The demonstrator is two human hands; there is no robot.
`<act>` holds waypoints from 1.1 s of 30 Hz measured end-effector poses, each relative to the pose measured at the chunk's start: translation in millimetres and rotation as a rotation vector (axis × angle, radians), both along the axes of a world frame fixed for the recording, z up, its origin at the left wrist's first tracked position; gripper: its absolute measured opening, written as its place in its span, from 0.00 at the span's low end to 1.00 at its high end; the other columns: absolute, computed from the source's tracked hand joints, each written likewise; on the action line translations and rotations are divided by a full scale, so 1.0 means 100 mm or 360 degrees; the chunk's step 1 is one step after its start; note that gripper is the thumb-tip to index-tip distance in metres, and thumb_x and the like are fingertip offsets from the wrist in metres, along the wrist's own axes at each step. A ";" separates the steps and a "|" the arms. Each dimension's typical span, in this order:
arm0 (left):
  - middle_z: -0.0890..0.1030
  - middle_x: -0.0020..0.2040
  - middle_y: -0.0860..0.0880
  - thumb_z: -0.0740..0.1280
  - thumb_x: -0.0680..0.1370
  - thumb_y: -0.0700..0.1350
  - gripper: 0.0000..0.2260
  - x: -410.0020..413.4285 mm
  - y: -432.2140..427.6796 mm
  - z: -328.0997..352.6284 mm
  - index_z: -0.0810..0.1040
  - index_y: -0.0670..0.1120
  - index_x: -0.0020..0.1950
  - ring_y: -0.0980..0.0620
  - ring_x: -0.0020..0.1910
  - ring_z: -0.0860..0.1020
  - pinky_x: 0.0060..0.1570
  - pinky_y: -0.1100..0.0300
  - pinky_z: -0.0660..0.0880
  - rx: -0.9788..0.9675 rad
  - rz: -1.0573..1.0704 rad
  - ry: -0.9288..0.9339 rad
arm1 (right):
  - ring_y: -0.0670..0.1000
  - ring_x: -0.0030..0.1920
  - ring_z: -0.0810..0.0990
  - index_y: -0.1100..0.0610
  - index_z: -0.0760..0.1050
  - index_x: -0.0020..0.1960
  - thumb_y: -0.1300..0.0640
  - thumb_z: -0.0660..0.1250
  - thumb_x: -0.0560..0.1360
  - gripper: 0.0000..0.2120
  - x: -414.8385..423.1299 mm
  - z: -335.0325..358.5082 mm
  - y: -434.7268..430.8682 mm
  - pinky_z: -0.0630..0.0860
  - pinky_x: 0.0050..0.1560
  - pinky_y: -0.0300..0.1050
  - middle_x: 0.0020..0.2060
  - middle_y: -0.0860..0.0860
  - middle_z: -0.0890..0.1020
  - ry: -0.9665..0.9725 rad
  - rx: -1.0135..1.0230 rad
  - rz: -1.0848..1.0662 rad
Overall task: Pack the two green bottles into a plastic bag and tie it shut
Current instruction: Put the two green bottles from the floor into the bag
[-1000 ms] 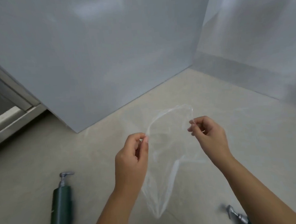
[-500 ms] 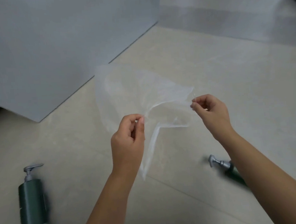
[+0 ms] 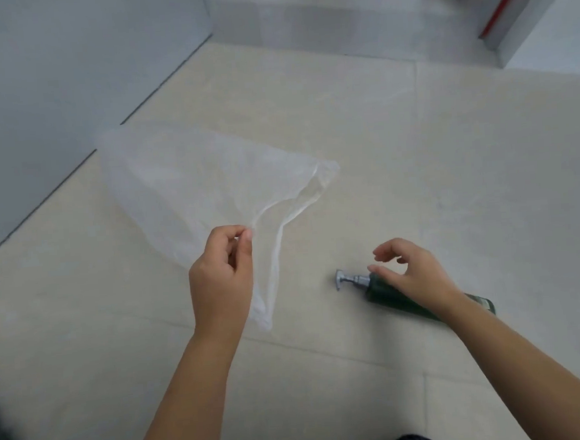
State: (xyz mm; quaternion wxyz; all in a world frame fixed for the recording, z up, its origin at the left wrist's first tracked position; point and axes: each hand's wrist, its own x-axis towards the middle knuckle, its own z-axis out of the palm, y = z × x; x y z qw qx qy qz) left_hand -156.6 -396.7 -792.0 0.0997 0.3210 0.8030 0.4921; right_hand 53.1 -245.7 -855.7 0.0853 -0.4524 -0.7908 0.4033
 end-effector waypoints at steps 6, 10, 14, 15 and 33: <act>0.77 0.32 0.43 0.62 0.77 0.44 0.03 0.13 0.01 -0.07 0.74 0.47 0.44 0.41 0.33 0.76 0.33 0.51 0.73 -0.0022 -0.0058 -0.0017 | 0.47 0.47 0.75 0.52 0.75 0.48 0.55 0.72 0.68 0.10 0.47 -0.12 -0.08 0.66 0.45 0.33 0.44 0.47 0.78 -0.0180 0.0046 -0.0044; 0.78 0.33 0.41 0.62 0.77 0.44 0.03 0.18 0.03 -0.12 0.73 0.49 0.44 0.40 0.33 0.75 0.34 0.49 0.73 -0.0027 -0.0099 -0.0056 | 0.48 0.48 0.75 0.55 0.76 0.49 0.56 0.73 0.68 0.12 0.68 -0.17 -0.10 0.67 0.45 0.35 0.45 0.49 0.78 -0.0247 0.0089 -0.0107; 0.77 0.32 0.42 0.63 0.77 0.44 0.03 0.19 0.04 -0.18 0.75 0.47 0.45 0.40 0.33 0.76 0.35 0.48 0.74 -0.0020 -0.0110 -0.0052 | 0.50 0.48 0.74 0.54 0.75 0.52 0.55 0.74 0.66 0.16 0.84 -0.28 -0.08 0.70 0.48 0.41 0.44 0.45 0.75 -0.0338 0.0103 -0.0067; 0.77 0.32 0.43 0.63 0.77 0.44 0.03 0.19 0.04 -0.19 0.75 0.46 0.45 0.40 0.33 0.76 0.35 0.48 0.74 -0.0018 -0.0109 -0.0051 | 0.49 0.48 0.74 0.52 0.75 0.53 0.54 0.74 0.66 0.17 0.87 -0.30 -0.07 0.71 0.49 0.43 0.44 0.43 0.74 -0.0367 0.0111 -0.0048; 0.77 0.31 0.43 0.62 0.77 0.44 0.04 0.19 0.06 -0.27 0.75 0.46 0.45 0.40 0.32 0.76 0.34 0.49 0.73 0.0038 -0.0122 -0.0055 | 0.55 0.57 0.73 0.53 0.66 0.65 0.56 0.72 0.66 0.30 1.05 -0.47 -0.11 0.66 0.58 0.47 0.55 0.52 0.74 -0.0671 0.0065 0.0006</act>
